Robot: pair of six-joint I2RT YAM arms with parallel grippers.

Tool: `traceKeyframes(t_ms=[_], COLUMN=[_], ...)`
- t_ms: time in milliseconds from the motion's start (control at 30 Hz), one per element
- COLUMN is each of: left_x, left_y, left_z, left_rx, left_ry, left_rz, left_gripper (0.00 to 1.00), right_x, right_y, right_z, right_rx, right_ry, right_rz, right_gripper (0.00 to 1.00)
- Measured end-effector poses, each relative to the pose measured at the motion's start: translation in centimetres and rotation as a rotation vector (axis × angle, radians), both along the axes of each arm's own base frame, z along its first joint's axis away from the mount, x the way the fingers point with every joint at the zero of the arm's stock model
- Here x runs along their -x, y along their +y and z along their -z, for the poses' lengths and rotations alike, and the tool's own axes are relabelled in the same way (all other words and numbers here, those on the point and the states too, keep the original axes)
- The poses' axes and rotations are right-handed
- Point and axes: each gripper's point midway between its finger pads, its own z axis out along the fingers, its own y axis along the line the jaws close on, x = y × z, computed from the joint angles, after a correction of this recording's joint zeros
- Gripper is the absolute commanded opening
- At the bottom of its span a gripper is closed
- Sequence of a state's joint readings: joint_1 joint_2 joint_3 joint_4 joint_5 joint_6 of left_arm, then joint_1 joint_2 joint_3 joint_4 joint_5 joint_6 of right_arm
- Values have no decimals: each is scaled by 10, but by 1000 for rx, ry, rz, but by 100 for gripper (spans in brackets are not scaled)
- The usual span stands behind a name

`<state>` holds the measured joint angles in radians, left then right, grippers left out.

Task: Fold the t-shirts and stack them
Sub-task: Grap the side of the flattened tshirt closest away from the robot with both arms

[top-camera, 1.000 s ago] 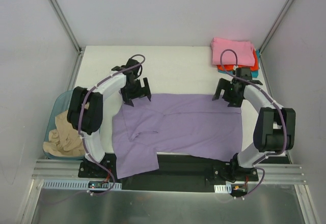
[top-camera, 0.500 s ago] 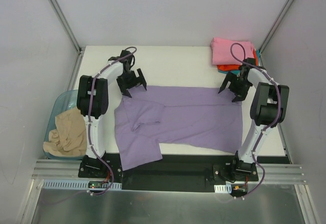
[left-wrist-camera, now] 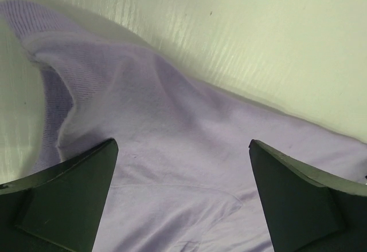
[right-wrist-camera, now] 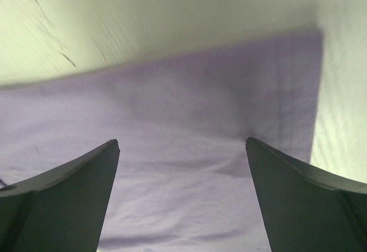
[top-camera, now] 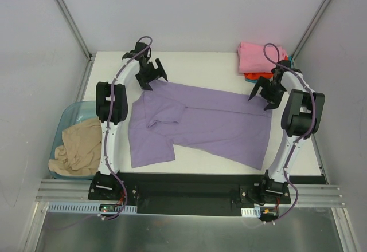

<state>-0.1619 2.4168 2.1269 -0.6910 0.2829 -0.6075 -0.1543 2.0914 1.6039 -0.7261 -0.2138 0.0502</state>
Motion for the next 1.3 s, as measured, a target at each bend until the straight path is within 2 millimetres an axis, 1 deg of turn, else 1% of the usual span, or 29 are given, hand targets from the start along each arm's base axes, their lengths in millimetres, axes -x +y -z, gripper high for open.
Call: traceKeyframes(t_ms=[133,233,267,300,400,433,467,533,567,667,700,767,833,900,967,1067,1167,1300], left_x=[-6,-2,5,13,48,60,72,91,100,121,125,127,125,123,118,105,100,100], left_y=[1,5,7,8,13,14,12,5,-1,-15,-17,-18,-15,-9,-6,-5,-3,-4], left_z=[-10,-24,-28,-34,-46,-48,-49,-44,-39,-18,-13,-3,6,14,14,13,12,11], left_rx=[-6,-11,-16,-18,-42,-50,-61,-75,-81,-93,-97,-102,-106,-109,-101,-93,-88,-85], left_ry=[-40,-64,-67,-66,-50,-44,-37,-17,-2,54,71,93,108,127,130,116,106,102], left_rz=[15,19,25,28,37,45,56,85,106,151,159,162,154,141,127,116,111,119], left_gripper=[99,99,99,99,99,99,99,100,99,99,99,100,99,99,99,99,99,99], right_x=[-19,-20,-16,-9,30,43,51,66,70,70,70,68,60,47,36,28,23,13], right_y=[-11,-13,-13,-11,-4,-2,0,3,4,4,4,2,-2,-5,-8,-9,-11,-12], right_z=[-12,-18,-17,-15,-7,-5,-3,3,6,8,8,6,4,3,2,3,4,3], right_rx=[35,40,41,40,29,25,22,17,16,17,17,23,36,47,50,51,50,46], right_ry=[-47,-64,-70,-67,-18,2,16,45,57,57,56,61,66,58,49,57,67,66], right_rz=[-3,-5,-5,-5,-4,-4,-4,-3,-3,0,0,1,4,6,6,7,7,3], right_gripper=[97,97,97,97,97,97,97,97,97,97,97,97,97,97,97,97,97,97])
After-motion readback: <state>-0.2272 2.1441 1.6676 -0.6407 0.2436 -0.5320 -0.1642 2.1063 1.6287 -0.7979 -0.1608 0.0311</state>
